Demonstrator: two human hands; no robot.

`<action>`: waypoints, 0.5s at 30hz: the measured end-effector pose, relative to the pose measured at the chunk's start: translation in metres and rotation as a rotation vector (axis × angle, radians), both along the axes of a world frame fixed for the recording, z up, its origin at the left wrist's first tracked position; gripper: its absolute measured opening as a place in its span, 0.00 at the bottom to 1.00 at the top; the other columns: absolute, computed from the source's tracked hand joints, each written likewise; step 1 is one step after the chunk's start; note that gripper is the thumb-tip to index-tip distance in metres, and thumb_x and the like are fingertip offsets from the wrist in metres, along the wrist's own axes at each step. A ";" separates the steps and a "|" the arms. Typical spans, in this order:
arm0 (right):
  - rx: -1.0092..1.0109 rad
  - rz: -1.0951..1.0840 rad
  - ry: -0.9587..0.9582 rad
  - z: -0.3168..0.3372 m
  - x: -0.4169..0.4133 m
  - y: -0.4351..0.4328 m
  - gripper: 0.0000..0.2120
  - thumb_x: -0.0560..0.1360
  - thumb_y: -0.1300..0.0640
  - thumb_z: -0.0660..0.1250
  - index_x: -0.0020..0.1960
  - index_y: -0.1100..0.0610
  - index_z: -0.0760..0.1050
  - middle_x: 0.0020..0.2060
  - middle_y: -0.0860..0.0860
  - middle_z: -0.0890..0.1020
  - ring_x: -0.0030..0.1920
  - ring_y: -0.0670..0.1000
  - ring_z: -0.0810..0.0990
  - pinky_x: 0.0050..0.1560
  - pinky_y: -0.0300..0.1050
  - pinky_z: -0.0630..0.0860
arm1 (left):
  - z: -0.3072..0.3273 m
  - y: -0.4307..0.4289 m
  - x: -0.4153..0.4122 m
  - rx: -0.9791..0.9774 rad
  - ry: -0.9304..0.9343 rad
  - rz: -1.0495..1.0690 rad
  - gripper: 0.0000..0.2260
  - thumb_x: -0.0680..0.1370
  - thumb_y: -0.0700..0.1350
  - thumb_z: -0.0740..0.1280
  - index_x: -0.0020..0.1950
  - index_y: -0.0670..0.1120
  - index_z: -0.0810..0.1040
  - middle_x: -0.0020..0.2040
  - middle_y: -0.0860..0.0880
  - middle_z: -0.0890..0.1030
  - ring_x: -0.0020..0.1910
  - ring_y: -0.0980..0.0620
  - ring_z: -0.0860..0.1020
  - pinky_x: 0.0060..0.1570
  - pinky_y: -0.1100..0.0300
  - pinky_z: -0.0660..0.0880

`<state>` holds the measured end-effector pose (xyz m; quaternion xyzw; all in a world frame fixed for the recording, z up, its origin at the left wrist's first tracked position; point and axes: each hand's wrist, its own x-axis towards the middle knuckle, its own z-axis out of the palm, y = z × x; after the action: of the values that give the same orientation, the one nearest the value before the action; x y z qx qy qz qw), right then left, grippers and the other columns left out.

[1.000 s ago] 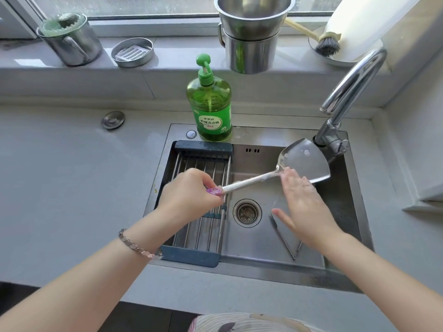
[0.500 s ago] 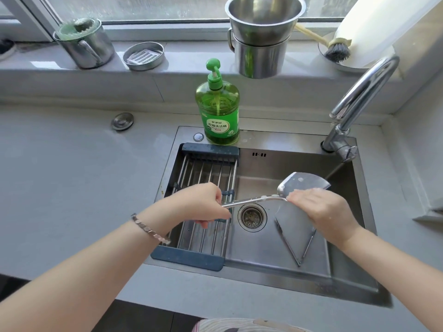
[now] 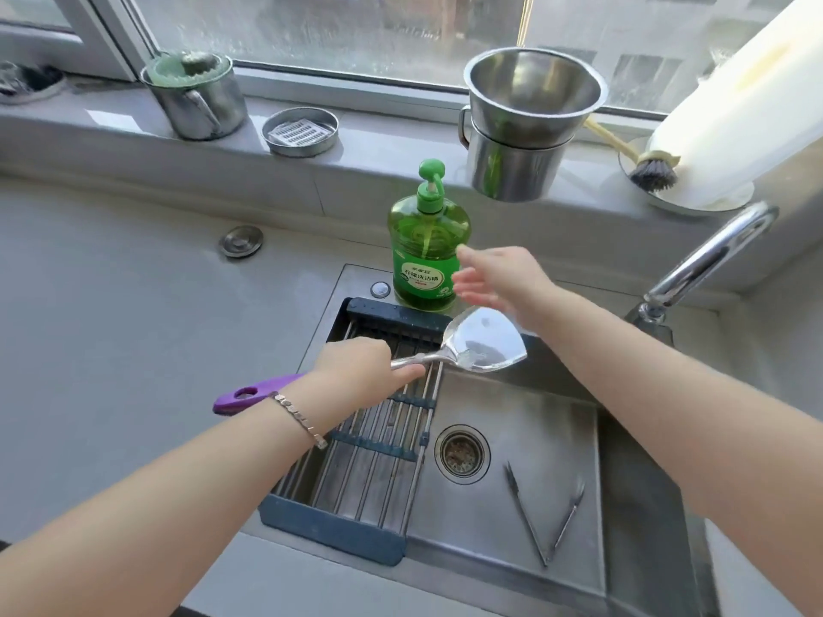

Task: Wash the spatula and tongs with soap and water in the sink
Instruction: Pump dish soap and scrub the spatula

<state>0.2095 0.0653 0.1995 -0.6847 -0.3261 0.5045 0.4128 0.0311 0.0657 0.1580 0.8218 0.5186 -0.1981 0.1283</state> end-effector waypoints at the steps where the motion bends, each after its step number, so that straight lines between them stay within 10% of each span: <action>1: -0.060 -0.042 0.118 0.008 0.000 0.021 0.22 0.77 0.51 0.65 0.61 0.68 0.70 0.42 0.57 0.78 0.39 0.50 0.79 0.38 0.38 0.80 | 0.001 0.004 -0.001 0.039 0.020 -0.009 0.27 0.76 0.67 0.51 0.32 0.46 0.68 0.30 0.51 0.71 0.27 0.54 0.69 0.27 0.62 0.64; 15: -0.257 -0.100 0.431 0.026 0.005 0.126 0.16 0.80 0.52 0.59 0.39 0.62 0.70 0.29 0.49 0.69 0.17 0.41 0.66 0.16 0.28 0.63 | -0.026 0.043 0.003 0.078 0.040 -0.092 0.29 0.76 0.68 0.49 0.29 0.46 0.64 0.27 0.51 0.67 0.25 0.54 0.65 0.27 0.62 0.62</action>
<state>0.2147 0.1917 0.2257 -0.6234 -0.1294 0.6551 0.4068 0.0343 0.1088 0.1320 0.8449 0.4902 -0.1998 0.0768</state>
